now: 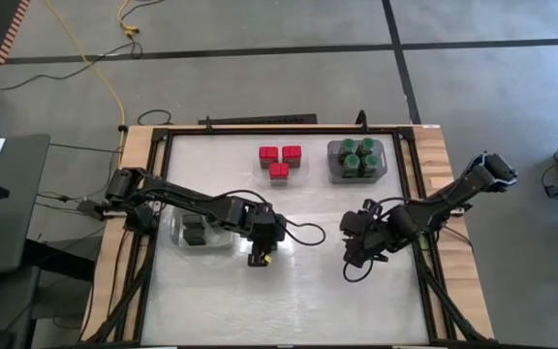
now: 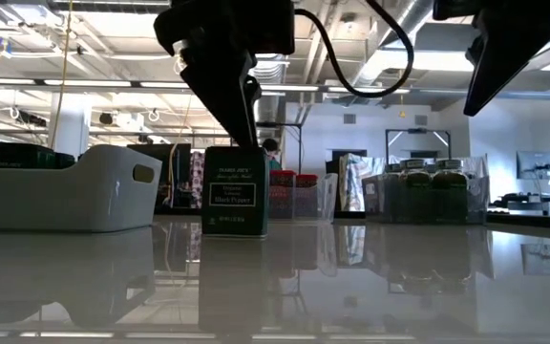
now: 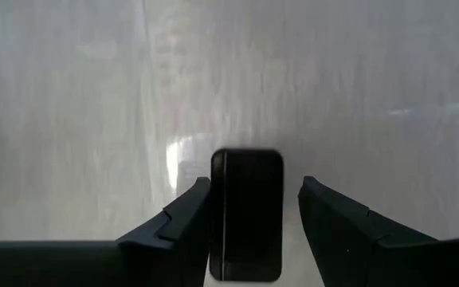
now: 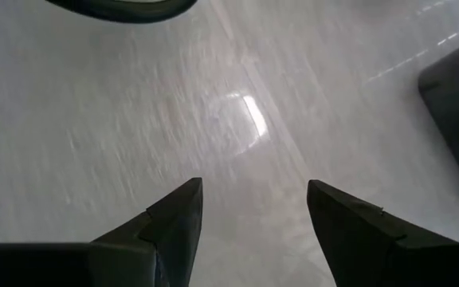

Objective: Sort spices by type
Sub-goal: Put the black seasoning bottle into the gray bin

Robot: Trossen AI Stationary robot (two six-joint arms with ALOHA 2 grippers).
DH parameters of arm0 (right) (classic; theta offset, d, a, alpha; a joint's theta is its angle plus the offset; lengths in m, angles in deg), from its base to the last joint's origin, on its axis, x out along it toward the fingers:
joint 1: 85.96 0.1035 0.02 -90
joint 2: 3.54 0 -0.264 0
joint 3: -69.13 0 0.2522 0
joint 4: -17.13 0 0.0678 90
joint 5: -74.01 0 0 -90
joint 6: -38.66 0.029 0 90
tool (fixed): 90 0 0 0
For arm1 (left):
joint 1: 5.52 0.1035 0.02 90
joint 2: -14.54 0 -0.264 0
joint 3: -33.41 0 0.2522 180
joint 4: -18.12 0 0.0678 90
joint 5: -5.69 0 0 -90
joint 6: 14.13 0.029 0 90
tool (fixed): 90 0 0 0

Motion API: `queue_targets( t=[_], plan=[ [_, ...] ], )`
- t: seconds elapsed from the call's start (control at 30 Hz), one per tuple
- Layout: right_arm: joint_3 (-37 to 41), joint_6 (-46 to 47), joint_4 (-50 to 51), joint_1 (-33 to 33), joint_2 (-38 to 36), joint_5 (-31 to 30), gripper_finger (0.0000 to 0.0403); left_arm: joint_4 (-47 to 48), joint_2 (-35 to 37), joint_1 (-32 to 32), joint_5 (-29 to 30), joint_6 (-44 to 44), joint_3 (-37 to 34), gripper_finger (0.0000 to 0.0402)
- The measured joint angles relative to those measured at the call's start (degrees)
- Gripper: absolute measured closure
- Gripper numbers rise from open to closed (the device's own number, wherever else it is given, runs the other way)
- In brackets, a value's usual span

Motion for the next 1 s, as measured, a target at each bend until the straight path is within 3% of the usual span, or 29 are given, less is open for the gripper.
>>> queue_targets(
  t=[1.0],
  plan=[
    [-0.04,-0.29,-0.35,-1.26,0.04,0.08,0.0148,1.37,-4.57,0.09,-0.85,-3.41,2.04,0.0228]
  ],
)
